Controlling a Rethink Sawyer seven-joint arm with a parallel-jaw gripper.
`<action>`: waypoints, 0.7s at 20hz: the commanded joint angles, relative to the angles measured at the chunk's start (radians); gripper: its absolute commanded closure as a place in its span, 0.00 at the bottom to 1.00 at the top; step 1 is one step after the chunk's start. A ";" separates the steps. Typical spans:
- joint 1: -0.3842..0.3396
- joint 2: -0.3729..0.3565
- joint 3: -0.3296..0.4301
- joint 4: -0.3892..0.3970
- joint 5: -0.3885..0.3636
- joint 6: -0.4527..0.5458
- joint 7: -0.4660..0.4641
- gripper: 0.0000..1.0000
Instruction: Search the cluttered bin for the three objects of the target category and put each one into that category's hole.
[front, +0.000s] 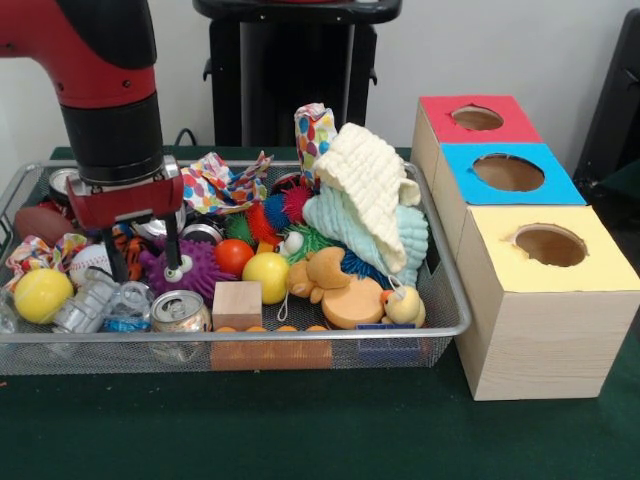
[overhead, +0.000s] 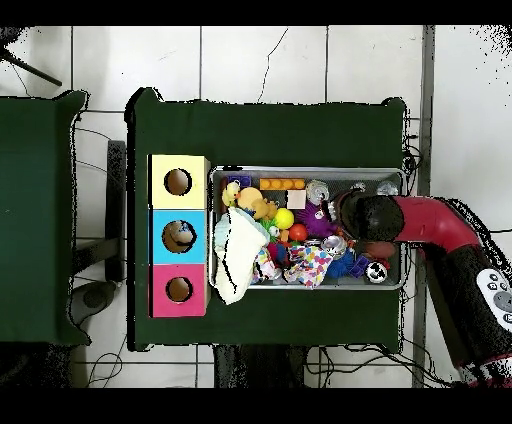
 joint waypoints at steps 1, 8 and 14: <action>-0.005 0.102 0.002 -0.064 -0.038 -0.031 -0.091 0.00; -0.027 0.139 0.012 -0.091 -0.044 -0.041 -0.117 0.00; -0.034 0.163 0.028 -0.136 -0.043 -0.008 -0.165 0.00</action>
